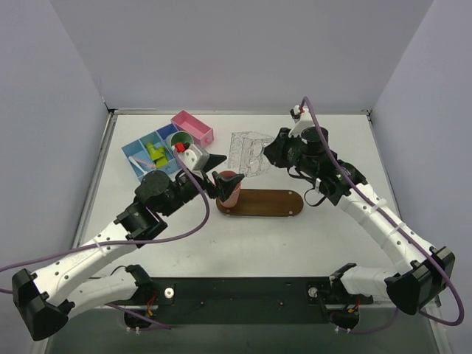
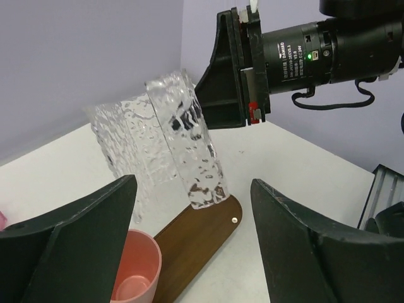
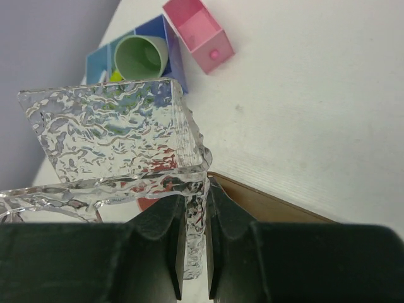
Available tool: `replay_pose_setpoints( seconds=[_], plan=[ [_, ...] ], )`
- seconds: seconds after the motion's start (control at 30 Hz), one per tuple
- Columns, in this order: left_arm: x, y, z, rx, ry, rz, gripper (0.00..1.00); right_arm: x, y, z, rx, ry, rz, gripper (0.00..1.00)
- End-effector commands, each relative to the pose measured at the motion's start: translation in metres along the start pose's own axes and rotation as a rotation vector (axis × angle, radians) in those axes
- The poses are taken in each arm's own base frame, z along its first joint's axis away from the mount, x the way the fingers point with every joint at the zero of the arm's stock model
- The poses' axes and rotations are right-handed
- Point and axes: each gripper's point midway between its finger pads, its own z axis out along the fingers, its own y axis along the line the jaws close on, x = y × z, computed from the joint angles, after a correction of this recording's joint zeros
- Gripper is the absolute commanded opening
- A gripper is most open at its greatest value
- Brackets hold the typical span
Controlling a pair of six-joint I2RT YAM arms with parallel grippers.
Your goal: Prepare toiletry sets of a toothbrush and toothpaste on the tray
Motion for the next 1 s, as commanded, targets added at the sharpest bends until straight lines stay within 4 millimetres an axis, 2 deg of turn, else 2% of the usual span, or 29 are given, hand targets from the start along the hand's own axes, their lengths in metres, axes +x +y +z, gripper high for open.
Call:
replay_pose_setpoints(
  seconds=[0.0, 0.03, 0.07, 0.1, 0.13, 0.17, 0.23, 0.27, 0.3, 0.37, 0.47, 0.6, 0.7, 0.97],
  plan=[
    [-0.022, -0.015, -0.008, 0.112, 0.069, 0.05, 0.83, -0.005, -0.012, -0.028, 0.05, 0.095, -0.276, 0.0],
    [-0.036, -0.014, -0.005, 0.115, 0.06, 0.053, 0.83, -0.003, -0.014, -0.032, 0.055, 0.115, -0.301, 0.0],
    [-0.038, -0.019, -0.005, 0.153, 0.072, 0.047, 0.84, 0.003, -0.019, -0.038, 0.07, 0.15, -0.324, 0.0],
    [-0.03, -0.018, -0.002, 0.164, 0.12, 0.032, 0.84, 0.001, -0.022, -0.042, 0.081, 0.153, -0.359, 0.0],
    [-0.044, -0.018, 0.0, 0.171, 0.107, 0.018, 0.84, 0.003, -0.024, -0.045, 0.086, 0.163, -0.379, 0.0],
    [-0.045, -0.023, 0.0, 0.204, 0.126, 0.003, 0.84, 0.004, -0.026, -0.052, 0.09, 0.174, -0.395, 0.0],
    [-0.044, -0.023, 0.007, 0.219, 0.154, -0.031, 0.84, 0.002, -0.022, -0.06, 0.067, 0.184, -0.455, 0.0],
    [-0.054, -0.027, 0.009, 0.233, 0.148, -0.041, 0.84, 0.007, -0.023, -0.065, 0.067, 0.213, -0.471, 0.0],
    [-0.051, -0.027, 0.015, 0.236, 0.164, -0.06, 0.84, 0.004, -0.021, -0.069, 0.06, 0.214, -0.505, 0.0],
    [-0.057, -0.036, 0.018, 0.275, 0.178, -0.106, 0.84, 0.013, -0.018, -0.074, 0.049, 0.26, -0.579, 0.0],
    [-0.044, -0.044, 0.03, 0.324, 0.251, -0.183, 0.82, 0.024, -0.011, -0.077, 0.038, 0.294, -0.685, 0.0],
    [-0.012, -0.045, 0.043, 0.347, 0.365, -0.252, 0.79, 0.038, -0.003, -0.073, 0.01, 0.333, -0.746, 0.0],
    [0.004, -0.046, 0.043, 0.349, 0.424, -0.282, 0.76, 0.042, -0.005, -0.069, 0.025, 0.354, -0.76, 0.0],
    [0.029, -0.047, 0.036, 0.338, 0.499, -0.358, 0.74, 0.045, -0.009, -0.061, 0.072, 0.378, -0.821, 0.0]
  ],
)
